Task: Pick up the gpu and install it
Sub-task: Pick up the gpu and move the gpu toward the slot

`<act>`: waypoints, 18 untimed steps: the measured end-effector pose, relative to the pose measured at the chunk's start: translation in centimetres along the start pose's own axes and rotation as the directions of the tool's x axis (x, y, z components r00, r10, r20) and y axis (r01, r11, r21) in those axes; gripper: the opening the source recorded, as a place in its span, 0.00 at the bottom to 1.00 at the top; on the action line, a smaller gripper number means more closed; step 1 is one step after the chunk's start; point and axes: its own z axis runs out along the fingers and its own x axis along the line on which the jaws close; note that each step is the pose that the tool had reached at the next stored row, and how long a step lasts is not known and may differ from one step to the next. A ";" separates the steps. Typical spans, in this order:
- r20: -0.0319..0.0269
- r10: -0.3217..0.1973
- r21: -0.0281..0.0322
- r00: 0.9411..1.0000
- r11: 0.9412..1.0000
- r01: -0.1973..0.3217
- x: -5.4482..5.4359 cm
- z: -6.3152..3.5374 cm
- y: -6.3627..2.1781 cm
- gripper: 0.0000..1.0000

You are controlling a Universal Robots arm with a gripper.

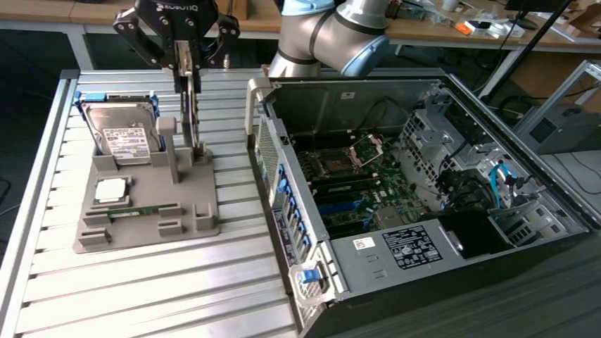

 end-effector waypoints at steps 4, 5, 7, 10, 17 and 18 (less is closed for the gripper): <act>0.000 0.000 0.000 1.000 1.000 0.000 0.0 -0.19 0.01 0.27; 0.000 0.000 0.000 1.000 1.000 0.000 0.0 -0.28 0.02 0.27; 0.000 0.000 0.000 1.000 1.000 0.000 0.0 -0.34 0.02 0.27; 0.000 0.000 0.000 1.000 1.000 0.000 0.0 -0.43 0.03 0.27; 0.000 0.000 0.000 1.000 1.000 0.000 0.0 -0.61 0.04 0.27; 0.000 0.000 0.000 1.000 1.000 0.000 0.0 -0.63 0.04 0.27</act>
